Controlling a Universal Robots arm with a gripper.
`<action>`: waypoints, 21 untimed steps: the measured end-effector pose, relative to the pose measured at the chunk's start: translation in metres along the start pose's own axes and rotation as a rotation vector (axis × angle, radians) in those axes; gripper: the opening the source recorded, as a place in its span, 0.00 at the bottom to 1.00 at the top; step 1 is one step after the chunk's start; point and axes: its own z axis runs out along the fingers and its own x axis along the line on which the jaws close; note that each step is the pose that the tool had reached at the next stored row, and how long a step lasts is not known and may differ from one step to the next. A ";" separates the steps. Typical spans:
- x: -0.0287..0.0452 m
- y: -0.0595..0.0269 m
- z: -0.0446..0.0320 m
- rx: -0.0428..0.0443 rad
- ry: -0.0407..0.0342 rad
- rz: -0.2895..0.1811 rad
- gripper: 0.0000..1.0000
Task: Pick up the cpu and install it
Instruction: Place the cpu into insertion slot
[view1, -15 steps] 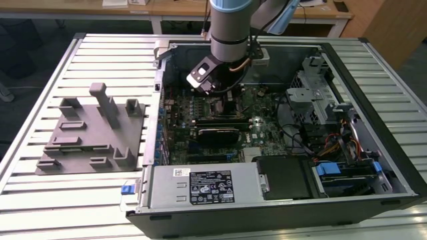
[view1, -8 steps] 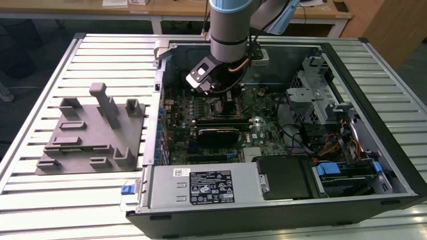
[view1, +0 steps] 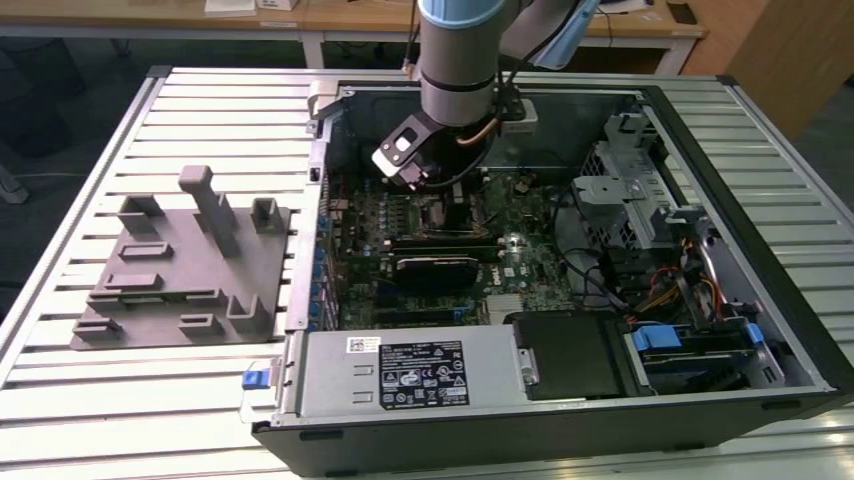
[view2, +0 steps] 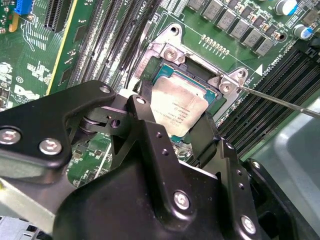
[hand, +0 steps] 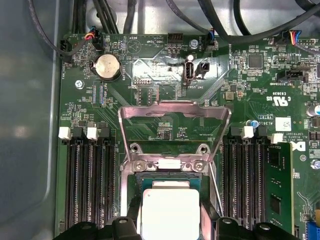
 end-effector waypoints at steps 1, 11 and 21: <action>0.0000 0.0000 0.0001 -0.0001 0.0004 0.000 0.54; 0.0002 0.0008 0.0004 -0.0001 0.0005 0.000 0.54; 0.0002 0.0008 0.0010 0.0001 0.0069 0.000 0.54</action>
